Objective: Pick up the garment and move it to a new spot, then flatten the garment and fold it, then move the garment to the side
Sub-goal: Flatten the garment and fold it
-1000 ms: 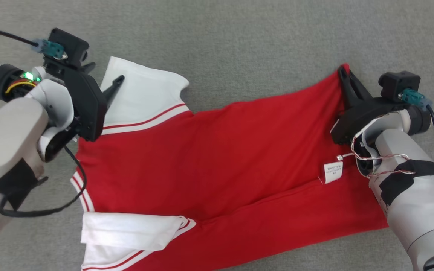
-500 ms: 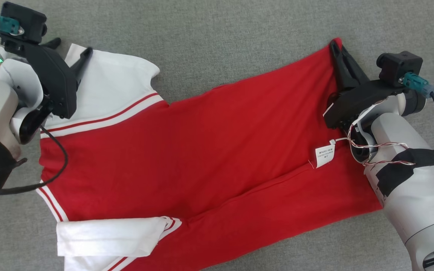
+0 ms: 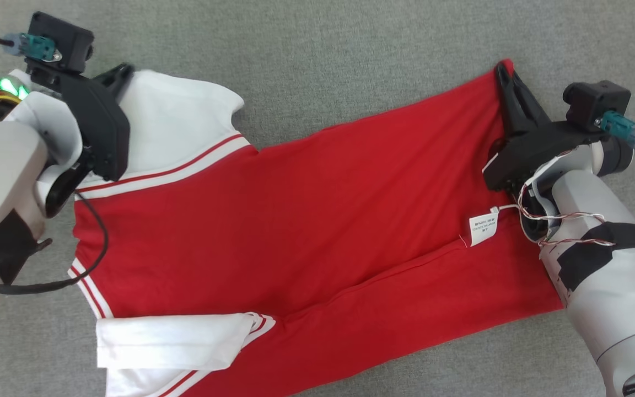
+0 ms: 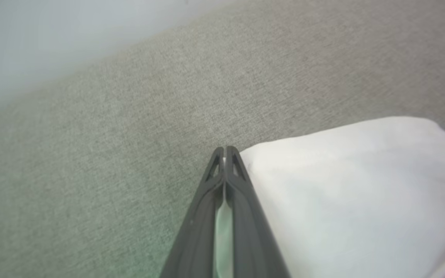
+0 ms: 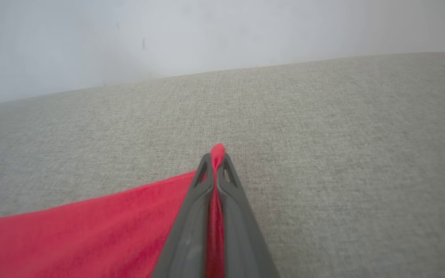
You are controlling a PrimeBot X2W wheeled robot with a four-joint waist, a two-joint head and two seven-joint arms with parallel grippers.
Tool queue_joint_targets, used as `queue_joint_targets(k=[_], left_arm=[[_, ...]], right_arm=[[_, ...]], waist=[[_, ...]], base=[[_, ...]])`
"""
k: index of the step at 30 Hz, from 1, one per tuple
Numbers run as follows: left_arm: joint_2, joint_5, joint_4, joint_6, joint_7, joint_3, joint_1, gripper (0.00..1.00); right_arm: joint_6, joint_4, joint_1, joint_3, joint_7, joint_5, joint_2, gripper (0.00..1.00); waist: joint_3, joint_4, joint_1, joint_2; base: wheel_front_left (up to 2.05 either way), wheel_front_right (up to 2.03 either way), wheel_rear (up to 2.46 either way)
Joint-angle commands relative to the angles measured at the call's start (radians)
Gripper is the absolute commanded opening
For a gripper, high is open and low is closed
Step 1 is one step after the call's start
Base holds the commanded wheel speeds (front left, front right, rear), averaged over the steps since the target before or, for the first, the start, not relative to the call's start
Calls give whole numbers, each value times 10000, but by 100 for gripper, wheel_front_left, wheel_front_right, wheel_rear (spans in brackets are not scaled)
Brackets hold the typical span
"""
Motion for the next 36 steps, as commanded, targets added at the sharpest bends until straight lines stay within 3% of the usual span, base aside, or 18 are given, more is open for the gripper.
queue_joint_targets(k=[1, 4, 21, 26, 36], left_arm=[[8, 240, -160, 16, -419, -91, -249, 0], [-11, 451, -319, 16, -1267, -232, -353, 0], [-583, 204, -239, 133, -3552, -182, 1126, 0], [-616, 399, -1089, 379, -3723, 131, 2172, 0], [-221, 1789, -4519, 1277, -3727, 2496, 5097, 0]], right_arm=[[-30, 186, 451, -72, 18, -79, 65, 0], [-30, 239, 648, -334, 18, -225, 64, 0], [-29, -249, 2529, -2239, 8, -1472, 187, 0], [-27, -702, 3207, -2850, 7, -2073, 254, 0], [-27, -1331, 3760, -3531, 8, -2954, 440, 0]], waist=[[-177, 70, -1, 0], [-405, 122, -1, 0], [-2363, 855, -1, 0], [-2904, 1210, -1, 0], [-3394, 1691, -1, 0]], base=[[0, 0, 0], [0, 0, 0], [0, 0, 0], [0, 0, 0], [0, 0, 0]])
